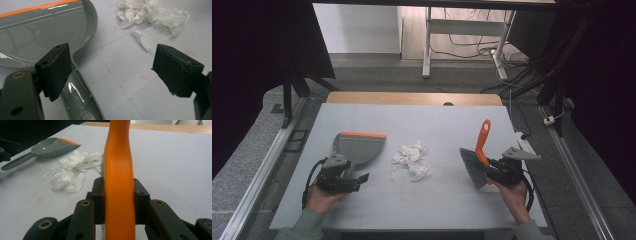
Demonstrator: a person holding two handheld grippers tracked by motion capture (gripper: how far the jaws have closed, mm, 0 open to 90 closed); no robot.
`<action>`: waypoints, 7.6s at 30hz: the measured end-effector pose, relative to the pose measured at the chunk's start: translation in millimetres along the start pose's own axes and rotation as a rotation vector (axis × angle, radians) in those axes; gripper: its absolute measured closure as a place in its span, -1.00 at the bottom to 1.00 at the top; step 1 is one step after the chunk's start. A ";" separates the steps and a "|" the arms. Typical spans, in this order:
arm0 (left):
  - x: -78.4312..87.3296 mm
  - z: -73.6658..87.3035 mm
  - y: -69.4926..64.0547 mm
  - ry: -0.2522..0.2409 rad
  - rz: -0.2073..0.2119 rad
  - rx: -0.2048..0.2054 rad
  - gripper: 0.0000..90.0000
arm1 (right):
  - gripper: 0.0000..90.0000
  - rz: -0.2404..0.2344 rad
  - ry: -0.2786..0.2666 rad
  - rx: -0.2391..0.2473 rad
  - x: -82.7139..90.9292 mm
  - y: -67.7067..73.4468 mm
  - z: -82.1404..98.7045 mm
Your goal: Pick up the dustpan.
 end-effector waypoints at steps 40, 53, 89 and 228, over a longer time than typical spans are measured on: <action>21.2 -47.0 -3.9 0.196 0.024 0.000 -0.59 | 0.53 -0.005 0.000 -0.003 1.9 -0.7 -1.6; 25.9 -38.7 16.8 0.270 -0.065 0.063 -0.63 | 0.53 -0.007 0.009 0.001 0.0 0.9 -0.5; -30.0 -10.0 43.6 0.356 -0.109 0.309 -0.56 | 0.53 0.015 0.038 0.021 -2.8 1.9 2.9; 61.5 22.9 10.2 0.169 0.282 -0.148 0.37 | 0.54 0.016 0.000 0.037 1.8 4.8 1.8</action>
Point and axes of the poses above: each handheld gripper's, and its own axes: x roughly backward along the jaws, z roughly out of its underside, y roughly to its left, the point moved 2 cm from there along -x, roughly forward along the jaws
